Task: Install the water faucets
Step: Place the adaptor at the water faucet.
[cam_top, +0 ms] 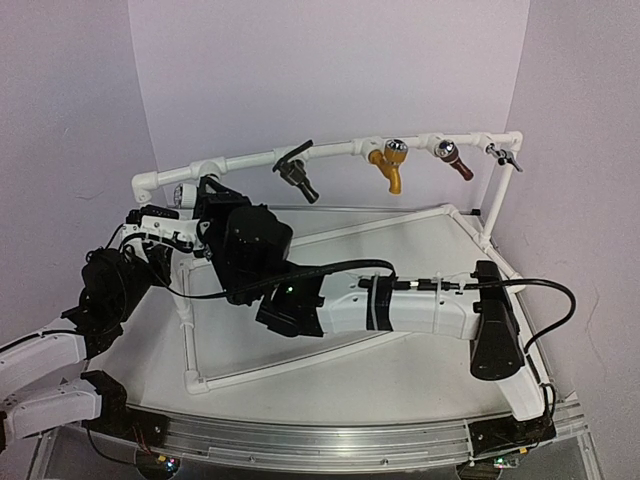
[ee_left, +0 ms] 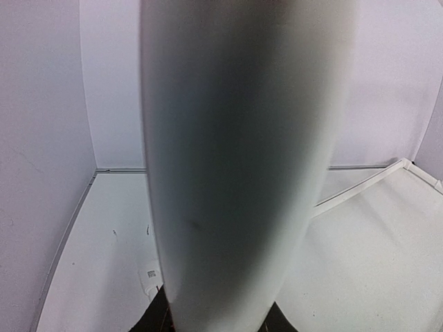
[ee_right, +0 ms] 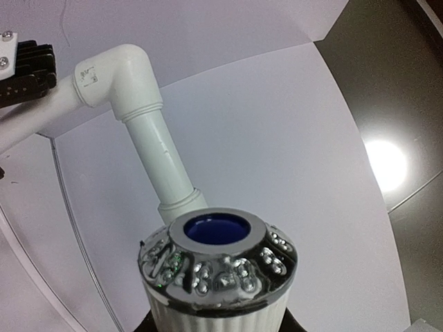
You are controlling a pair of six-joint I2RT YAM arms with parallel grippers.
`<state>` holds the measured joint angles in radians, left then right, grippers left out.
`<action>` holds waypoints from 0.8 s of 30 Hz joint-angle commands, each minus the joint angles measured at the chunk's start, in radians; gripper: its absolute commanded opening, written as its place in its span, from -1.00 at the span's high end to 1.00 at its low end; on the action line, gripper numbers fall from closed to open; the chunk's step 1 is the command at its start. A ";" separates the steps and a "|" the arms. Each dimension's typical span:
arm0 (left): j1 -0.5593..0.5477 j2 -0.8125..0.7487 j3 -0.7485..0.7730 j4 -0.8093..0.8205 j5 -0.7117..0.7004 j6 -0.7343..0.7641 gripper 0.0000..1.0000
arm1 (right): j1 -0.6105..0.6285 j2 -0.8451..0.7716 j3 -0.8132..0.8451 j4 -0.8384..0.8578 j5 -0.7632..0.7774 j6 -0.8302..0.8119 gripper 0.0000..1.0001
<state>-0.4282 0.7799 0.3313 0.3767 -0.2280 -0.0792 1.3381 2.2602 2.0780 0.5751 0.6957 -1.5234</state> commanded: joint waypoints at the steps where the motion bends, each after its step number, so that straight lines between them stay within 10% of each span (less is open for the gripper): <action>1: -0.038 -0.011 -0.039 -0.023 0.221 -0.202 0.86 | -0.040 0.056 0.073 0.013 0.027 0.068 1.00; 24: -0.038 -0.021 0.057 -0.194 0.187 -0.270 0.86 | -0.049 0.010 -0.068 0.240 0.061 0.255 1.00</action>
<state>-0.4271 0.7714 0.3740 0.2729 -0.2234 -0.1010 1.3403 2.2910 2.0147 0.8011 0.7167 -1.3152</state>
